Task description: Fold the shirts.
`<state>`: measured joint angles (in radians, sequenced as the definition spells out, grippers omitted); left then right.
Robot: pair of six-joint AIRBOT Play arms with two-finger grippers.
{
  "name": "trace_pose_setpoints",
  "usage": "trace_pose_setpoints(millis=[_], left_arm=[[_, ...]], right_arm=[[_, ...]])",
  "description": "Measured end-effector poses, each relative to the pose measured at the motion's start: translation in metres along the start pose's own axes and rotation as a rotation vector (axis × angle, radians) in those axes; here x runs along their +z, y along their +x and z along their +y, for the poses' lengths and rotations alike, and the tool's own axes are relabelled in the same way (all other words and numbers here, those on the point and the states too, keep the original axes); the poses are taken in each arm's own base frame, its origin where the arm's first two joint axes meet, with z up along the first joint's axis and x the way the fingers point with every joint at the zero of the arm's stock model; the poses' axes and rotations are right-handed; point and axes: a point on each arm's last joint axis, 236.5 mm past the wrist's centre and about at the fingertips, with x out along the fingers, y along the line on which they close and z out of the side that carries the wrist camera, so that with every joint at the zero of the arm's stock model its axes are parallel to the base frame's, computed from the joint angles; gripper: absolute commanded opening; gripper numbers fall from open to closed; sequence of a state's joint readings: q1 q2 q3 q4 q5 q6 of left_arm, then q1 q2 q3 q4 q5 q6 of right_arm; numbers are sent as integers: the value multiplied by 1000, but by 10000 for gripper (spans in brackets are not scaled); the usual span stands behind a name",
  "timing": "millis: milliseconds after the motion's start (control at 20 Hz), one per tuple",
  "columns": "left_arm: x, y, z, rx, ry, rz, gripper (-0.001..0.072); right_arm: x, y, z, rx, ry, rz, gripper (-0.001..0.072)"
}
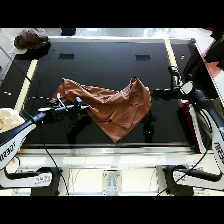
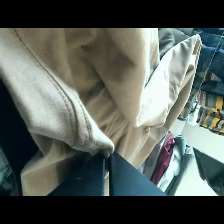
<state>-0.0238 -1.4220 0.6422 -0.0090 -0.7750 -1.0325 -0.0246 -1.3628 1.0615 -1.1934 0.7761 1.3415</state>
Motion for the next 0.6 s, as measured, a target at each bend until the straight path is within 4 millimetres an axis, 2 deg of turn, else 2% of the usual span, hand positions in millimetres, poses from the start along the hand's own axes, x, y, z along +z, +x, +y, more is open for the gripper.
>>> trace_pose_setpoints(millis=[300, 600], left_arm=[[1, 0, -1, -5, -6, -4, 13], [1, 0, -1, -6, 9, -5, 13]], right_arm=[[4, 55, -3, 45, 61, 47, 485], [11, 85, -6, 63, 67, 73, 474]])
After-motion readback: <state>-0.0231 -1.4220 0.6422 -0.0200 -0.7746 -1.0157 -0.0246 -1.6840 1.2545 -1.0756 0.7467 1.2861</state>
